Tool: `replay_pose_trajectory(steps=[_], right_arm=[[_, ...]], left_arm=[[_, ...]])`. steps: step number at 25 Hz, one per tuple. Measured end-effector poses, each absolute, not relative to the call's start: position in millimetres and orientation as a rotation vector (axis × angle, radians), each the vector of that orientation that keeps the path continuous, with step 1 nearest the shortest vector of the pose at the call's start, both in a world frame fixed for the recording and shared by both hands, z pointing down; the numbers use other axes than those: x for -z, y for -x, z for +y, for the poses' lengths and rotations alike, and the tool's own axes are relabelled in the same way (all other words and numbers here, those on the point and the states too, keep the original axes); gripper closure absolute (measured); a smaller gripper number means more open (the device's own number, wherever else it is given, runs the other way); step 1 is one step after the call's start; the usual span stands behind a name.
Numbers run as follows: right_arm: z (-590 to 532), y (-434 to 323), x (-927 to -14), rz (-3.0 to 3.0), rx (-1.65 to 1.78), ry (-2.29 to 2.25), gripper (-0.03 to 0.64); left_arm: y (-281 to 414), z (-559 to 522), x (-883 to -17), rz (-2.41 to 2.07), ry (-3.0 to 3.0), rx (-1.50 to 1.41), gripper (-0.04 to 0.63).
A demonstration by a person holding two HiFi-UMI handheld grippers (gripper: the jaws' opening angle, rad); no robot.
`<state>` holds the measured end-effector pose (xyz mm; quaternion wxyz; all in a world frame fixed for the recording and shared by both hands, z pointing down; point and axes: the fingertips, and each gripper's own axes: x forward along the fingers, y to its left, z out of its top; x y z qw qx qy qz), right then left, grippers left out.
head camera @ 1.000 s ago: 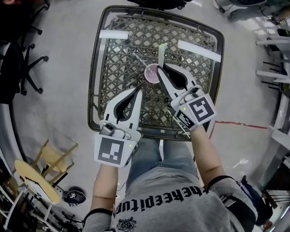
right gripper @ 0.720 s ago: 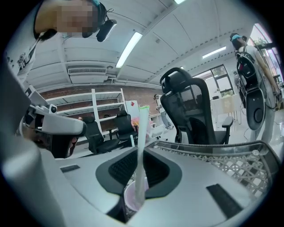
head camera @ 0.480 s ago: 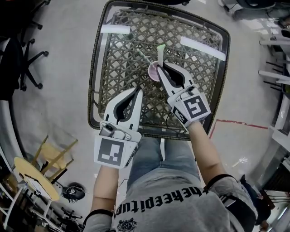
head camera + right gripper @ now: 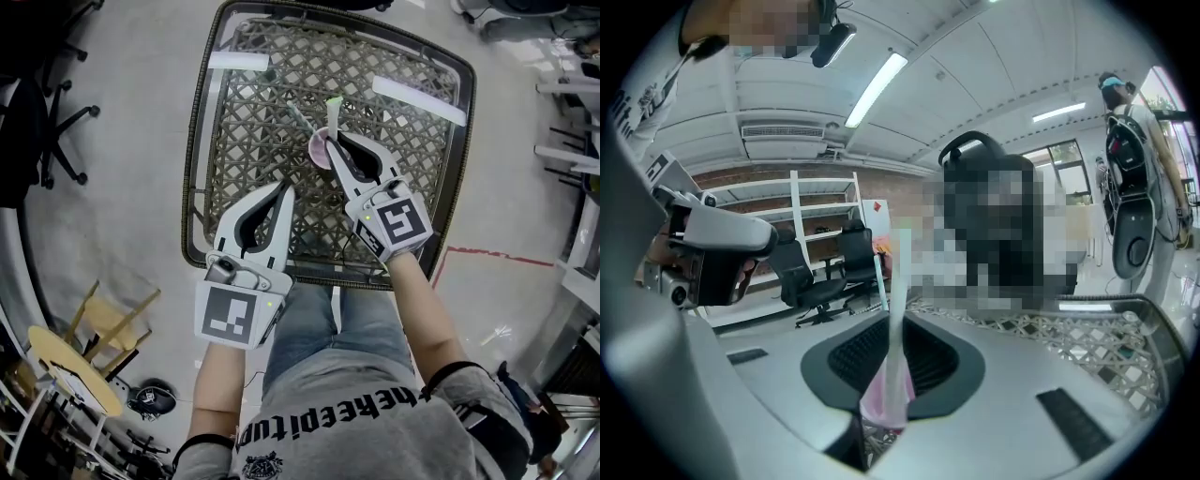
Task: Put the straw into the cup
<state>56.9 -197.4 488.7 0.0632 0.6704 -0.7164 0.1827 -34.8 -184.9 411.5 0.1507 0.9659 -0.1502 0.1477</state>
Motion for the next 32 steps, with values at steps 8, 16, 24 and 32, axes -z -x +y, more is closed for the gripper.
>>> replay_pose_trajectory(steps=[8,16,24,32], right_arm=[[-193,-59,-491,-2.158,-0.542,-2.015,0.534],[-193,-56,-502,-2.130,-0.553,-2.001,0.524],[-191,-56,-505,-2.123,-0.558,-2.002,0.524],[-188,-48,-495,-2.162,-0.551,-1.950,0.545]], left_arm=[[33,-188,-407,-0.485,-2.766,-0.361,0.568],[41,-182,-414,-0.447,-2.759,-0.417,0.568],[41,-184,-412,-0.483,-2.757,-0.339,0.568],[38,-181,-408,-0.467,-2.763,-0.364,0.568]])
